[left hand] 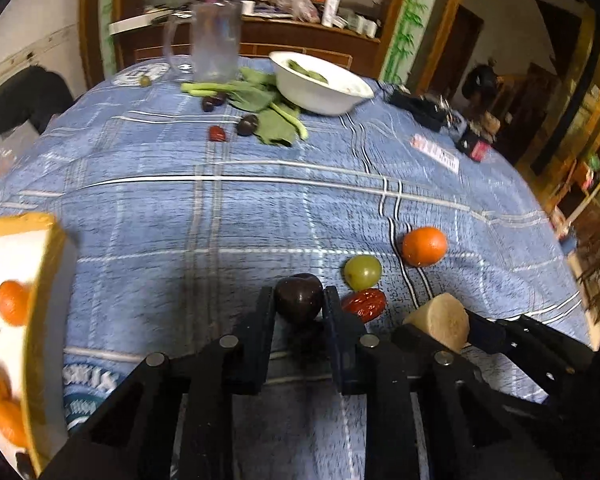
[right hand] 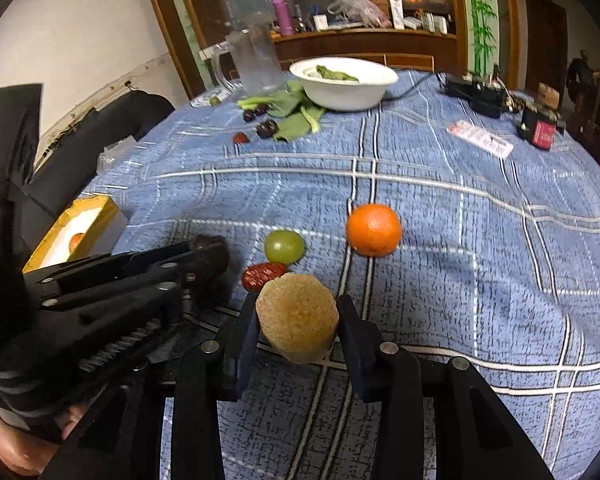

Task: Organize fruits
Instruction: 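Carry the plum and cake over the tray and open both tools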

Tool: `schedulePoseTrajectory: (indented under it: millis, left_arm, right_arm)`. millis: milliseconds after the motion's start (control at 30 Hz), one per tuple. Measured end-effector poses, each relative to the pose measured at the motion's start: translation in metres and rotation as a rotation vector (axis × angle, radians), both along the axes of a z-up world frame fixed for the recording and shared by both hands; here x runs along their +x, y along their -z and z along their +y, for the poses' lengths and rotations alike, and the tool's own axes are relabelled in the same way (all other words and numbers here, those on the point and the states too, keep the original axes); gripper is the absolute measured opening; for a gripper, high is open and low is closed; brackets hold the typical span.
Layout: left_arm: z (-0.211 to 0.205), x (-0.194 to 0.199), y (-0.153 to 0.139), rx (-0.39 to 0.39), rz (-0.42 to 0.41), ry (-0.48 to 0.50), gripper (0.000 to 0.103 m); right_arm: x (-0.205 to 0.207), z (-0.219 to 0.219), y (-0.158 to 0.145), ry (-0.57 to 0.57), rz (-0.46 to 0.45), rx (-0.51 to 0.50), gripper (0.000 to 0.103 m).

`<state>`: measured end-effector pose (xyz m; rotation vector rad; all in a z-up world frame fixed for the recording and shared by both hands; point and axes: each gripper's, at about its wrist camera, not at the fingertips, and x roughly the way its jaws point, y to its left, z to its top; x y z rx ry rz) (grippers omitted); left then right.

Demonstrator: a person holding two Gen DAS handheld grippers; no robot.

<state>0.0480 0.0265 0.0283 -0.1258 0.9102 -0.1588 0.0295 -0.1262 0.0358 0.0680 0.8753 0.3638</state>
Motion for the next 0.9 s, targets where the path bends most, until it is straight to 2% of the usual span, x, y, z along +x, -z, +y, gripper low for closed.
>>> schedulePoseTrajectory:
  millis: [200,433,600,667,800,900]
  left_arm:
    - [0.048,-0.042,-0.035,-0.037,-0.055,-0.089,0.023]
    - [0.131,-0.102,-0.063,0.013,-0.103,-0.270,0.023]
    - [0.194,-0.141,-0.050,0.003,-0.069,-0.400,0.023]
    - [0.210,-0.149,-0.041,-0.006,-0.047,-0.430,0.023]
    - [0.227,-0.162,-0.022,-0.005,-0.006,-0.447,0.023]
    - [0.224,-0.165,-0.019,0.033,-0.023,-0.427,0.024]
  right_arm:
    - [-0.002,0.003,-0.004,-0.008,-0.040,-0.015,0.041]
    - [-0.008,0.003,-0.005,0.022,-0.086,-0.047,0.041]
    - [-0.015,0.013,-0.008,0.038,-0.112,-0.098,0.041]
    - [-0.022,0.020,-0.015,0.023,-0.106,-0.078,0.041]
    - [-0.046,0.054,-0.035,-0.081,-0.079,0.004,0.041]
    - [-0.058,0.097,-0.047,-0.190,-0.067,0.011,0.042]
